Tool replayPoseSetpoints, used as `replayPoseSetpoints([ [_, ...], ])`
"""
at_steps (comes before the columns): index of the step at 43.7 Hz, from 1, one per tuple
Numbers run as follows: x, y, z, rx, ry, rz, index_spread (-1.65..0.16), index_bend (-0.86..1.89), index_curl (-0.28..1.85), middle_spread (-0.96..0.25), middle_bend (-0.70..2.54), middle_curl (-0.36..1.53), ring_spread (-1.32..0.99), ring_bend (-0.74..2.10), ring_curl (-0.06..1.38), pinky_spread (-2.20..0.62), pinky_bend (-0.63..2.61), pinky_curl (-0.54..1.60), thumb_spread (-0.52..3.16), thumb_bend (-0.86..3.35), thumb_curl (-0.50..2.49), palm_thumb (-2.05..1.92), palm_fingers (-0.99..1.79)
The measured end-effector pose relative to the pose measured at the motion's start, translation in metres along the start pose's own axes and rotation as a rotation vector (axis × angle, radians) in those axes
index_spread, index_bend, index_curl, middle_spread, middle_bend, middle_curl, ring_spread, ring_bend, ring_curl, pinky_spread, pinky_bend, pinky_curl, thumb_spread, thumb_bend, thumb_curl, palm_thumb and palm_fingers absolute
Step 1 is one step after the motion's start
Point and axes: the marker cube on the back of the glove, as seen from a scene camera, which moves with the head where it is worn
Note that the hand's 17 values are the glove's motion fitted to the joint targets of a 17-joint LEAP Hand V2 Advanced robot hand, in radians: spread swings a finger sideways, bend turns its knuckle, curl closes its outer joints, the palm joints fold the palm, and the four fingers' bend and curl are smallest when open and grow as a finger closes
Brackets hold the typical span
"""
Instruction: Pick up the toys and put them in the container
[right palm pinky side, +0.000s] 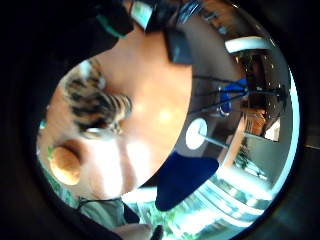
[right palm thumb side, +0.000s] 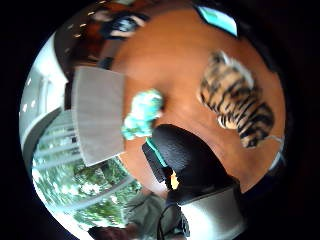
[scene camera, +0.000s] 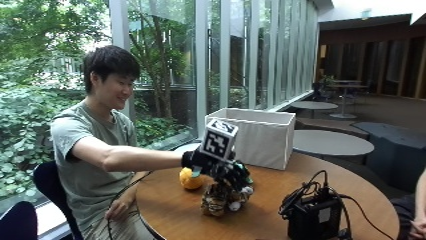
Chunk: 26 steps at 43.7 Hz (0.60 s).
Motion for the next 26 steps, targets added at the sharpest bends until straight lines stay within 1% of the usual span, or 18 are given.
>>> replayPoseSetpoints([
  [1,-0.008,-0.006,0.014,-0.042,-0.061,0.08,-0.2,0.08,0.1,0.02,0.21,0.22,-0.05,0.46,0.22,-0.01,0.76,0.31,1.29,-0.04,0.11,-0.05,0.02],
  [2,-0.012,-0.01,0.027,-0.081,-0.084,0.126,-0.2,0.09,0.11,0.02,0.21,0.23,-0.05,0.47,0.22,-0.01,0.78,0.32,1.28,-0.04,0.12,-0.05,0.0],
  [4,-0.014,-0.013,0.05,-0.143,-0.064,0.164,-0.19,0.07,0.11,0.03,0.2,0.24,-0.05,0.49,0.24,-0.01,0.82,0.33,1.25,-0.04,0.13,-0.04,-0.03],
  [6,-0.014,-0.016,0.067,-0.164,-0.027,0.171,-0.18,0.05,0.1,0.03,0.19,0.24,-0.04,0.55,0.26,-0.01,0.86,0.34,1.22,-0.03,0.14,-0.03,-0.02],
  [8,-0.013,-0.018,0.078,-0.126,-0.004,0.153,-0.16,-0.07,0.05,0.03,0.27,0.27,-0.09,0.76,0.3,-0.04,0.91,0.35,1.2,-0.03,0.16,-0.02,0.14],
  [10,-0.012,-0.021,0.084,-0.045,0.006,0.13,-0.14,-0.11,0.01,0.0,0.45,0.32,-0.15,0.95,0.34,-0.07,0.88,0.33,1.19,-0.02,0.17,-0.01,0.32],
  [13,-0.008,-0.027,0.085,0.054,-0.047,0.102,-0.13,-0.04,-0.02,-0.06,0.73,0.41,-0.21,1.17,0.39,-0.13,0.85,0.31,1.21,0.02,0.2,0.07,0.61],
  [14,-0.008,-0.028,0.084,0.068,-0.081,0.091,-0.13,0.02,-0.02,-0.08,0.84,0.45,-0.22,1.25,0.42,-0.16,0.84,0.31,1.23,0.05,0.22,0.12,0.82],
  [16,-0.009,-0.03,0.083,0.067,-0.134,0.067,-0.14,0.06,-0.02,-0.11,0.97,0.49,-0.24,1.34,0.44,-0.2,0.82,0.3,1.26,0.1,0.25,0.23,0.99],
  [20,-0.015,-0.028,0.072,0.04,-0.187,0.037,-0.15,0.07,-0.01,-0.15,1.09,0.57,-0.26,1.45,0.51,-0.26,0.89,0.36,1.28,0.23,0.34,0.46,1.02],
  [26,-0.025,-0.015,0.029,0.061,-0.235,-0.019,-0.16,0.1,-0.03,-0.18,1.24,0.66,-0.29,1.52,0.58,-0.33,0.98,0.42,1.1,0.28,0.44,0.64,1.01],
])
